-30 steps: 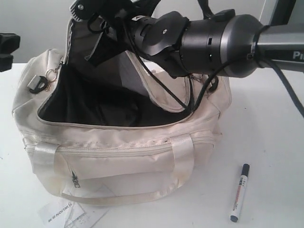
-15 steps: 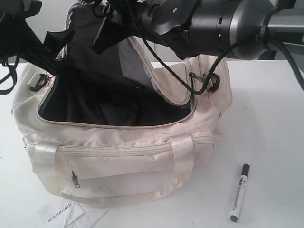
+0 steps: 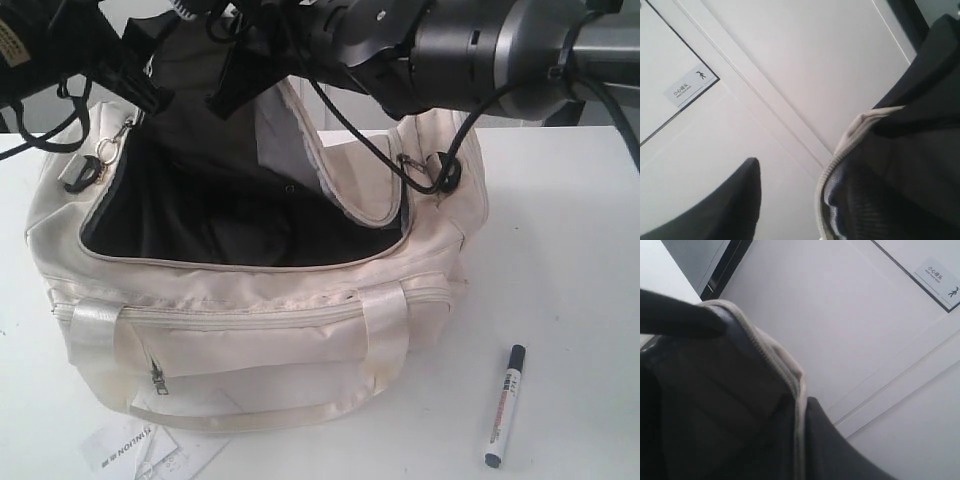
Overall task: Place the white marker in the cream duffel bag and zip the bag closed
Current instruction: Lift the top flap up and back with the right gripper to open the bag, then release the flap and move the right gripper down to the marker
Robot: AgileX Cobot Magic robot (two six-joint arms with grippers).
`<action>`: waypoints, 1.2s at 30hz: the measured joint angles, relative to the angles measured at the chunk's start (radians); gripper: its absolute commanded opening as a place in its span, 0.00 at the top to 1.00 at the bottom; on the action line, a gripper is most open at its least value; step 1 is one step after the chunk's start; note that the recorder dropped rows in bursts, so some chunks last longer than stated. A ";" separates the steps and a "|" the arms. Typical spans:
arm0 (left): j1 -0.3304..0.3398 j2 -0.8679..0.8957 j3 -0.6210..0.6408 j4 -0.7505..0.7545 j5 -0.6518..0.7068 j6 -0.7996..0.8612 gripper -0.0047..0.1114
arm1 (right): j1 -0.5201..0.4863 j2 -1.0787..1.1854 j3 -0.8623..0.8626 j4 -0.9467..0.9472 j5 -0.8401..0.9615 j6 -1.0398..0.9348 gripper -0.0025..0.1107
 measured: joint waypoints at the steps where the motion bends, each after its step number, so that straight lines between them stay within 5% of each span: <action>1: 0.000 0.011 -0.015 0.015 0.014 0.000 0.62 | 0.000 0.000 0.000 0.000 0.002 -0.002 0.98; 5: 0.000 0.053 -0.056 0.069 0.038 0.001 0.96 | 0.000 0.000 0.000 0.000 0.006 -0.004 0.98; 9: -0.004 0.068 -0.095 0.070 0.080 -0.003 0.96 | 0.000 0.000 0.000 0.000 0.000 -0.006 0.94; 15: -0.008 0.091 -0.168 -0.017 0.173 -0.013 0.96 | -0.004 -0.016 0.000 0.011 -0.023 -0.001 0.37; 31: 0.040 0.119 -0.197 -0.130 0.176 -0.007 0.96 | -0.005 -0.315 0.317 0.371 0.080 0.019 0.43; 36: 0.040 0.119 -0.197 -0.161 0.158 0.000 0.96 | -0.005 -0.404 0.423 0.381 0.221 0.099 0.55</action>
